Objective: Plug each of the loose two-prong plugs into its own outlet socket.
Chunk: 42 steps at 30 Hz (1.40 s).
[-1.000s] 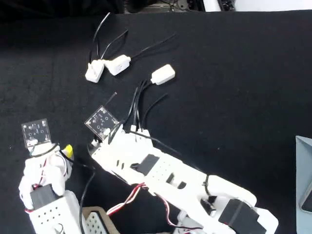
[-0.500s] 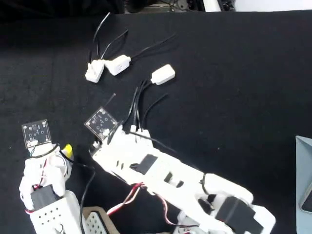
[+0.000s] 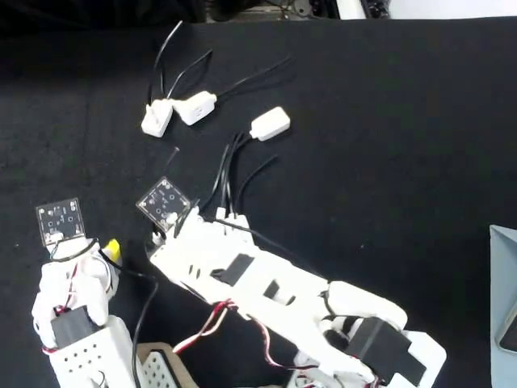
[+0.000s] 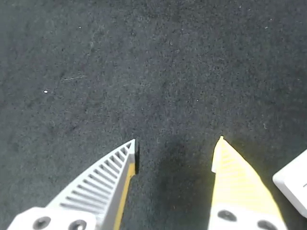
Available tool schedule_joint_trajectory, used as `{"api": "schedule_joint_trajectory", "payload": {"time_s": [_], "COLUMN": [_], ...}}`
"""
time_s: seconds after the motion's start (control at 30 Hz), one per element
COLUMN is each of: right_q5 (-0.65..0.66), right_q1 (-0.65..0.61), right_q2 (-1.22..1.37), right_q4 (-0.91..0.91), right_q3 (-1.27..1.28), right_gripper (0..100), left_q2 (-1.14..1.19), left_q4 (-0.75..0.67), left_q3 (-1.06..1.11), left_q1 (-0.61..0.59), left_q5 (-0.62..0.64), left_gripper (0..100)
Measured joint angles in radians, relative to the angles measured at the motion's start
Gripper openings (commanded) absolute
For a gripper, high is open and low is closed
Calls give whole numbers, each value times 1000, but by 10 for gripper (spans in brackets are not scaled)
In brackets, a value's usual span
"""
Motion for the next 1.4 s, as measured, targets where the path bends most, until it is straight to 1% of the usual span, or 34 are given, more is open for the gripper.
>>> {"api": "schedule_joint_trajectory", "payload": {"time_s": [0.37,0.6,1.23,1.4], "right_q5": [0,0,0,46], "right_q1": [0,-48,-25,-5], "right_q2": [3,6,6,61], "right_q4": [-44,-44,-41,-52], "right_q3": [0,0,0,-2], "right_gripper": [12,12,12,12], "left_q2": [0,0,0,0], "left_q4": [0,0,0,0], "left_q3": [0,0,0,0], "left_q1": [0,0,0,0], "left_q5": [0,0,0,0], "left_gripper": [256,256,256,256]}}
